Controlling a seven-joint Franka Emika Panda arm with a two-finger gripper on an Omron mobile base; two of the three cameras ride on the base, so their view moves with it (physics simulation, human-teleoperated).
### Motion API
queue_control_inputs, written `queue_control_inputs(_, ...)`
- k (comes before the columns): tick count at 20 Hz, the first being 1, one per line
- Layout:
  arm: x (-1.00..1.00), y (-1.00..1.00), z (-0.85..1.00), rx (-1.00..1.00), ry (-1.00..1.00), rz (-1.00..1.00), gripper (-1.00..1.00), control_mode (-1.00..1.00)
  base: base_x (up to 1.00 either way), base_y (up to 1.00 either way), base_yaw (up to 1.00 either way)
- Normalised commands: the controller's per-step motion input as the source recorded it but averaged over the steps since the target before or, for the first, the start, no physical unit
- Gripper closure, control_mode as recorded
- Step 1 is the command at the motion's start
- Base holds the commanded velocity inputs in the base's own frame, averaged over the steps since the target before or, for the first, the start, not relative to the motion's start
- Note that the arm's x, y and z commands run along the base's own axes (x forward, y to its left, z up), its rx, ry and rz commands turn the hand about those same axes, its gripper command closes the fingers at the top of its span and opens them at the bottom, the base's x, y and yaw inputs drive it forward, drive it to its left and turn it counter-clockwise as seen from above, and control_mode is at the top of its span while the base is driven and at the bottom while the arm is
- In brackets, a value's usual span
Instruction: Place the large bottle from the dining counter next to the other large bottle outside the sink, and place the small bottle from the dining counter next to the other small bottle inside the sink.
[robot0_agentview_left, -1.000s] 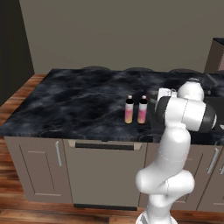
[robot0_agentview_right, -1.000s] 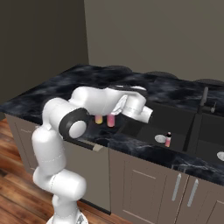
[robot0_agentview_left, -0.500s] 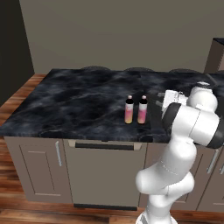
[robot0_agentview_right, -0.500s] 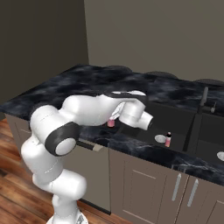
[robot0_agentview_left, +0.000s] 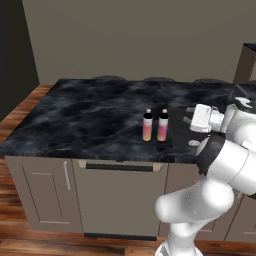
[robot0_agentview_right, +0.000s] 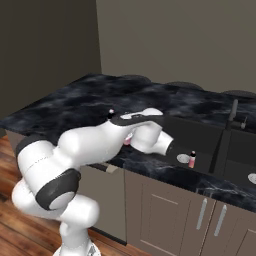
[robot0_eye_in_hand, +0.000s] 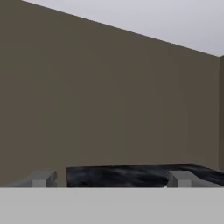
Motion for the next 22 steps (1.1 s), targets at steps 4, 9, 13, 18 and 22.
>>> queue_control_inputs(4,-0.41,-0.07,0.24,0.00,0.07,-0.09,-1.00,-1.00,0.00,0.00,0.00)
queue_control_inputs(9,-0.43,-0.15,0.25,0.00,0.12,-0.11,-1.00,-1.00,0.00,0.00,0.00)
queue_control_inputs(13,-0.48,-0.11,0.22,0.00,0.12,-0.12,-1.00,-1.00,0.00,0.00,0.00)
queue_control_inputs(18,-0.52,0.00,0.14,0.00,0.09,-0.16,-1.00,-1.00,0.00,0.00,0.00)
queue_control_inputs(22,-0.39,0.00,0.11,0.00,0.10,-0.20,-1.00,-1.00,0.00,0.00,0.00)
